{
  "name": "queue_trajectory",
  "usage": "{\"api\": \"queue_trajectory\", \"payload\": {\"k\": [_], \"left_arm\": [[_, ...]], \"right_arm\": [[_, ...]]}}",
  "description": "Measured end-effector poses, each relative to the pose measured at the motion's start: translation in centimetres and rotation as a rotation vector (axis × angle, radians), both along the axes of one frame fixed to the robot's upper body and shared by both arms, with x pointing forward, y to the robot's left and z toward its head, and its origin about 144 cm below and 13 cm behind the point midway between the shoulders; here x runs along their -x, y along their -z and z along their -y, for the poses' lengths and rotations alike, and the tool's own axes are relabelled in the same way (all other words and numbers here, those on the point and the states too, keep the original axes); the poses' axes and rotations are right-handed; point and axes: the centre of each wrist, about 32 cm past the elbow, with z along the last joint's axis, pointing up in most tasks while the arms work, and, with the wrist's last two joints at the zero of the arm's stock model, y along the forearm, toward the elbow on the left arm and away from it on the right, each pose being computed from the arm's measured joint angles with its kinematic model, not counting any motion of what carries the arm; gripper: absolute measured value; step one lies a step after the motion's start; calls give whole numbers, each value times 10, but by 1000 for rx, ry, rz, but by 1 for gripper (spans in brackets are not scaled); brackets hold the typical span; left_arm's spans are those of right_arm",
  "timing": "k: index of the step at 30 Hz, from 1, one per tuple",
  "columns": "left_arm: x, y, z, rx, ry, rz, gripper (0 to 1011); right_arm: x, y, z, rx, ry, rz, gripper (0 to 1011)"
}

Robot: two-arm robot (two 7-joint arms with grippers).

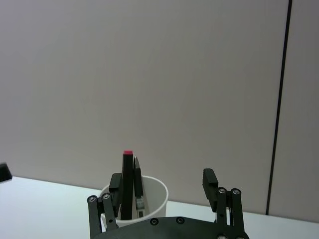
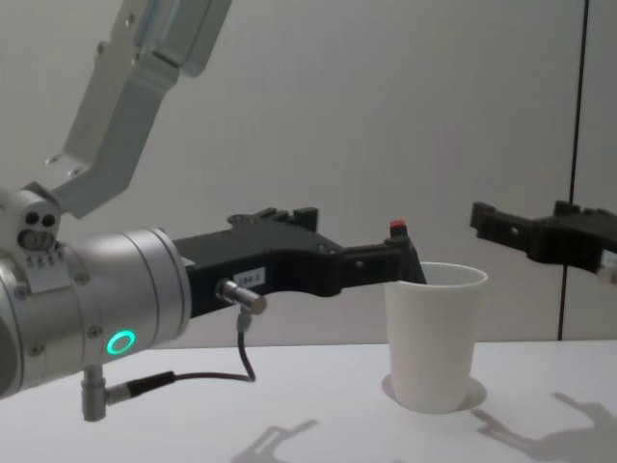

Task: Place the pen into the pen holder.

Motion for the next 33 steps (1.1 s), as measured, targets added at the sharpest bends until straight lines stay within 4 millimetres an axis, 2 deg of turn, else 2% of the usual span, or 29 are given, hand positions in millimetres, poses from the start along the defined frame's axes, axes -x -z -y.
{"api": "queue_trajectory", "payload": {"k": [9,18,33], "left_arm": [[-3,5,0,-17,-130,38,1001],[-5,9,0,-32,-251,79,1001],[-6,11,0,-37,-299,96,1001]], "right_arm": [[25,1,12,55,25,-21,1001],[42,-1,19,94,41,-34,1001],[44,-1,19,99,42,-35,1001]]}}
